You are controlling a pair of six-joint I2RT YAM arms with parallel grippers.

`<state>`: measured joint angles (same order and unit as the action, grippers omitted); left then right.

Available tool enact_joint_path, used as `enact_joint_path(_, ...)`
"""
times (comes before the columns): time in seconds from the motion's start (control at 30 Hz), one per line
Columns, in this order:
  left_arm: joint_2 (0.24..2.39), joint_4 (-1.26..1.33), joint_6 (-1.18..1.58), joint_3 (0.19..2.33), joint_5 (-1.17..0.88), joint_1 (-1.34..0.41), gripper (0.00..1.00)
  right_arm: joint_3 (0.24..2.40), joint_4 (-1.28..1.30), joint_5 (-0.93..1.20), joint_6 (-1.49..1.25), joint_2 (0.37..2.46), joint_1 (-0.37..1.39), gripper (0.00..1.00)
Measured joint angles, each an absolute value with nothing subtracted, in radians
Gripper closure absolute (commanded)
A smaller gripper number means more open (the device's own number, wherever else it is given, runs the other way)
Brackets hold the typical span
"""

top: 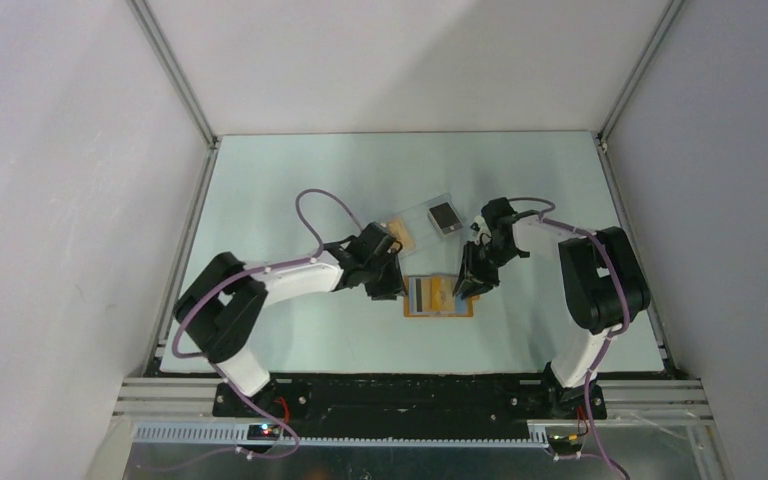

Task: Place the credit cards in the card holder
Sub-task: Insert the credit card into the card holder.

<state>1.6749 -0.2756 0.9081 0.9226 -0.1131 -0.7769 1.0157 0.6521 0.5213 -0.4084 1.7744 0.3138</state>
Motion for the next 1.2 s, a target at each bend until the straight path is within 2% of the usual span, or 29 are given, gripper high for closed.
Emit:
enact_joint_path(0.17, 1.561, -0.282, 0.899, 0.932, -0.094, -0.777, 0.65, 1.012, 0.645, 0.553, -0.406, 1.774, 0.307, 0.68)
enact_joint_path(0.3, 1.553, -0.287, 0.897, 0.996, -0.107, -0.779, 0.66, 1.006, 0.633, 0.572, -0.403, 1.774, 0.292, 0.68)
enact_joint_path(0.77, 1.835, -0.265, 0.898, 1.153, -0.18, -0.842, 0.63, 0.953, 0.596, 0.649, -0.394, 1.774, 0.24, 0.68)
enact_joint_path(1.2, 1.936, -0.255, 0.92, 1.246, -0.213, -0.894, 0.64, 0.916, 0.559, 0.698, -0.391, 1.774, 0.199, 0.68)
